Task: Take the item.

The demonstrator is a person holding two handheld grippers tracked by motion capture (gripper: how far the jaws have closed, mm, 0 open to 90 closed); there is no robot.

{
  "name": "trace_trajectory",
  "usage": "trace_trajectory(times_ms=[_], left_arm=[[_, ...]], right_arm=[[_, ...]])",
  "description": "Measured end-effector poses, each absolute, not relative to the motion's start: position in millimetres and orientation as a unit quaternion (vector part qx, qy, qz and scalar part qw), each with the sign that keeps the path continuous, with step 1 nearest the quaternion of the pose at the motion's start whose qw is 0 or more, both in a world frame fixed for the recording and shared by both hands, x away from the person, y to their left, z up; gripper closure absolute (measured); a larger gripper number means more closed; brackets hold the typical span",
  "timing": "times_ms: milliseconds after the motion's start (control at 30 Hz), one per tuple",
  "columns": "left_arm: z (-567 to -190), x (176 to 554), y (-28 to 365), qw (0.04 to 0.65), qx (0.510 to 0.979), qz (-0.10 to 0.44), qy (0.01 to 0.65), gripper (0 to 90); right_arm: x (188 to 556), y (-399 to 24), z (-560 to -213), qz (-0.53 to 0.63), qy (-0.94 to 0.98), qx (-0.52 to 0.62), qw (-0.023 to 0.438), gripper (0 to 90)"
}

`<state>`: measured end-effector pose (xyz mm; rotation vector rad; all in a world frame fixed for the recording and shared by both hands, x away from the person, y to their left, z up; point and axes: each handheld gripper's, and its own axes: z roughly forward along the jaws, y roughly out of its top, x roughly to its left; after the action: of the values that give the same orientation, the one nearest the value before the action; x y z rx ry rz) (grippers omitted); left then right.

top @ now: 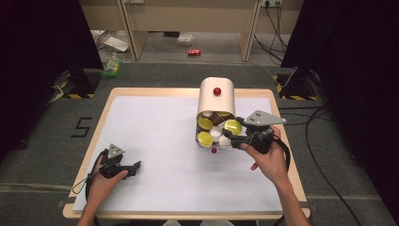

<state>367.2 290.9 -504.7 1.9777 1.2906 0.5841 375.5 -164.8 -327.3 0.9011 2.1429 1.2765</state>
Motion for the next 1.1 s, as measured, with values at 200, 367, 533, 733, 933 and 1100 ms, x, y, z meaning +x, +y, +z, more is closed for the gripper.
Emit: trace_trajectory(times_ms=[200,367,533,733,933,1100], left_arm=[[-505,367,291,0.347,0.762,0.225,0.498,11.6],[-505,367,291,0.347,0.762,0.225,0.498,11.7],[-505,367,291,0.347,0.762,0.225,0.498,11.6],[-505,367,291,0.347,0.762,0.225,0.498,11.6],[-505,367,291,0.347,0.762,0.225,0.498,11.6],[-505,367,291,0.347,0.762,0.224,0.499,11.6]], right_arm=[[378,-182,-329,0.457,0.778,0.349,0.254,38.5],[385,-194,-336,0.45,0.773,0.369,0.254,38.5],[390,-200,-340,0.442,0.772,0.378,0.258,38.5],[396,-204,-348,0.434,0.771,0.388,0.259,38.5],[411,-218,-367,0.414,0.77,0.412,0.258,38.5],[421,-226,-385,0.391,0.775,0.426,0.255,38.5]])
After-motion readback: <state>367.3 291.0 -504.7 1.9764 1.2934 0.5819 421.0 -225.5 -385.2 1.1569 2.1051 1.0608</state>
